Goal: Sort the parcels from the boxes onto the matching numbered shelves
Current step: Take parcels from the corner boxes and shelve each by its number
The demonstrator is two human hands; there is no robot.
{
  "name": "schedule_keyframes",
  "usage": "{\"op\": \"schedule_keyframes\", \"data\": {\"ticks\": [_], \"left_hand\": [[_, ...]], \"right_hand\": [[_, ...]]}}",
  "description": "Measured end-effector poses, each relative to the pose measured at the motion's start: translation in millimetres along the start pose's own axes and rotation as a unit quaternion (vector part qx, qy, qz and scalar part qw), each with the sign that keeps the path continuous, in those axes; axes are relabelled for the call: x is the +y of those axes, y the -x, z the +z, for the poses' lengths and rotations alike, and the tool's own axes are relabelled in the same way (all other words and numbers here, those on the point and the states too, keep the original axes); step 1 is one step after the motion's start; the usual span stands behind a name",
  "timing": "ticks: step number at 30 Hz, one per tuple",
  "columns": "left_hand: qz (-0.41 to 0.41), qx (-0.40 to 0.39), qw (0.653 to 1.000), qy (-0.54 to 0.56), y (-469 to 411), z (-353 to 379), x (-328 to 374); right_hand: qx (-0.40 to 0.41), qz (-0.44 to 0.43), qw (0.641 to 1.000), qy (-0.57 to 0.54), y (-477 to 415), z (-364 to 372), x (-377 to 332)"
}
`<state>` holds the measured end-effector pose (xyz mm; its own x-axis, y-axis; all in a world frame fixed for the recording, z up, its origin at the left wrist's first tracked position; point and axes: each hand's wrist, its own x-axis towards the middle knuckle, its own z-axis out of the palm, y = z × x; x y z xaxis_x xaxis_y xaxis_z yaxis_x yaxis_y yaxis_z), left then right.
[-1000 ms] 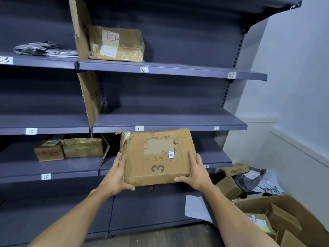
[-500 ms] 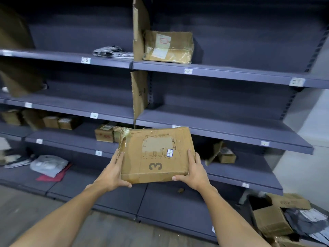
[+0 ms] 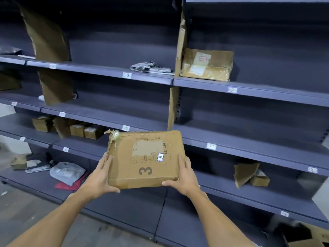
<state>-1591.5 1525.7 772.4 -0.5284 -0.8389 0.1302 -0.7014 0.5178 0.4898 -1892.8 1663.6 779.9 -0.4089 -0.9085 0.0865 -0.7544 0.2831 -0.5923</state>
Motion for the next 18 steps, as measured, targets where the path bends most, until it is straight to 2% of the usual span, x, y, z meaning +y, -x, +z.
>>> {"op": "schedule_keyframes", "data": {"ticks": [9, 18], "left_hand": [[0.033, -0.001, 0.999, 0.003, -59.4, -69.5, -92.7], [0.061, -0.001, 0.998, 0.017, -154.8, -94.9, -108.8]], "right_hand": [[0.036, 0.011, 0.999, 0.006, -51.2, 46.1, -97.1], [0.061, 0.028, 0.997, 0.047, -135.5, 40.1, -127.9]]}}
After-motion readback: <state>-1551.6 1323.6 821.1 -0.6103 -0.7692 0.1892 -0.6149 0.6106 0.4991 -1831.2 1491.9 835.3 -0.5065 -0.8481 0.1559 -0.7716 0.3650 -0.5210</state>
